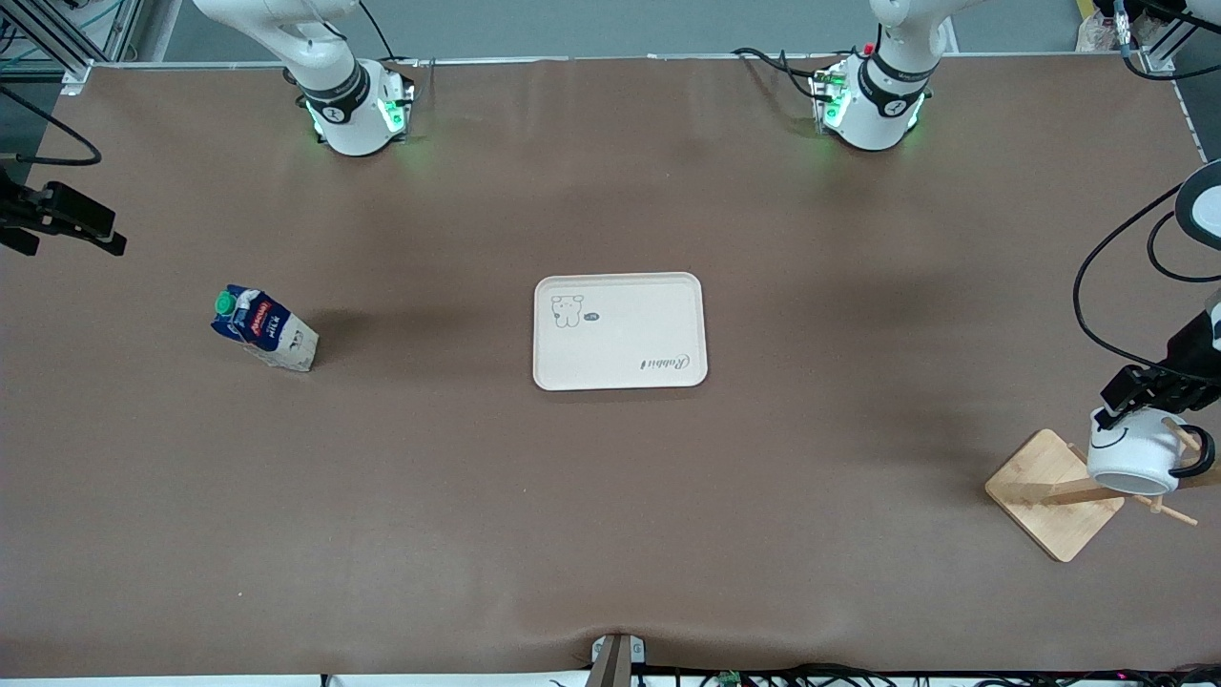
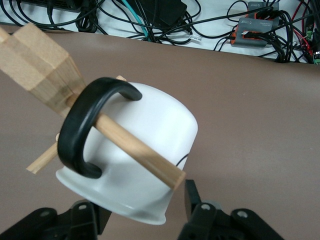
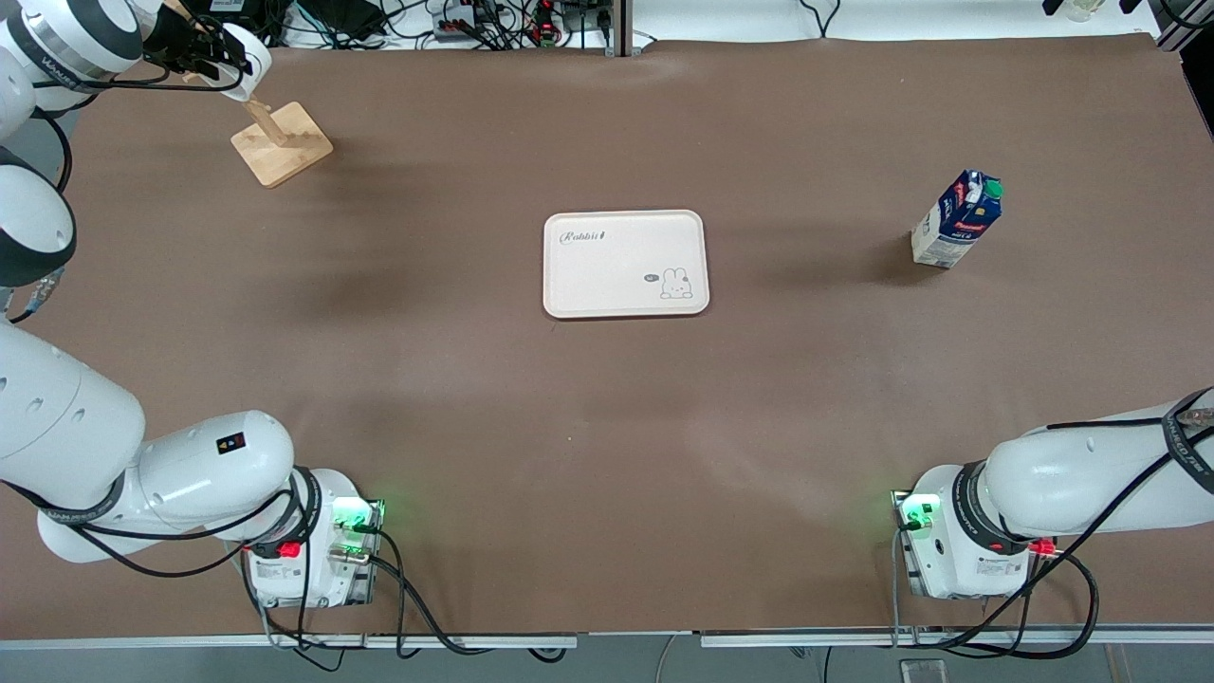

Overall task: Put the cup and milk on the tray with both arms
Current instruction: 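Grasp the white mug rim with the left gripper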

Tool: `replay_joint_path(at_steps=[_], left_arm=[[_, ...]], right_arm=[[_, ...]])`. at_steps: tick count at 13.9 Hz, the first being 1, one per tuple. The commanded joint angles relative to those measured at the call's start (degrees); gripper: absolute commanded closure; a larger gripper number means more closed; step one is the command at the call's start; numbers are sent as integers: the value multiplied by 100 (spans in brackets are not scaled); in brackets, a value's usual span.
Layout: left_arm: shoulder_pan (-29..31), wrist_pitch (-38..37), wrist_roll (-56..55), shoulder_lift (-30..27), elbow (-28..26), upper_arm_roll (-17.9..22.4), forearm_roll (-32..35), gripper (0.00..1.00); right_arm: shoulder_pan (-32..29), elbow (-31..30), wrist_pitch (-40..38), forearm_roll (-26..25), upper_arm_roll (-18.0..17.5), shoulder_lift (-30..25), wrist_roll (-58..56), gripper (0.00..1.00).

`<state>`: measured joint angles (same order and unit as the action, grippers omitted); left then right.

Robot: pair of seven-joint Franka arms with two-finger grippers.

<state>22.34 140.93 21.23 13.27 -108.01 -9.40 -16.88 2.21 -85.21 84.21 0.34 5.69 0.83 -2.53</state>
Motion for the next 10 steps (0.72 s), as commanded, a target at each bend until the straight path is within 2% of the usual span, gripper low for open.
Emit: replay_joint_path(at_steps=[1, 3, 4, 7, 10], left_arm=[[-1, -39, 83, 79, 139, -1, -43, 50], [-27, -48, 83, 71, 139, -1, -34, 69], [-27, -83, 83, 62, 139, -1, -34, 75], [-36, -179, 74, 27, 183, -1, -34, 80], [-54, -407, 57, 35, 324, -9, -34, 92]], right_arm=[[-63, 49, -37, -8, -42, 23, 77, 0], [-63, 49, -37, -8, -42, 23, 77, 0], [-63, 49, -37, -8, -42, 23, 77, 0], [-63, 49, -37, -8, -42, 23, 77, 0], [-72, 49, -37, -8, -42, 23, 77, 0]])
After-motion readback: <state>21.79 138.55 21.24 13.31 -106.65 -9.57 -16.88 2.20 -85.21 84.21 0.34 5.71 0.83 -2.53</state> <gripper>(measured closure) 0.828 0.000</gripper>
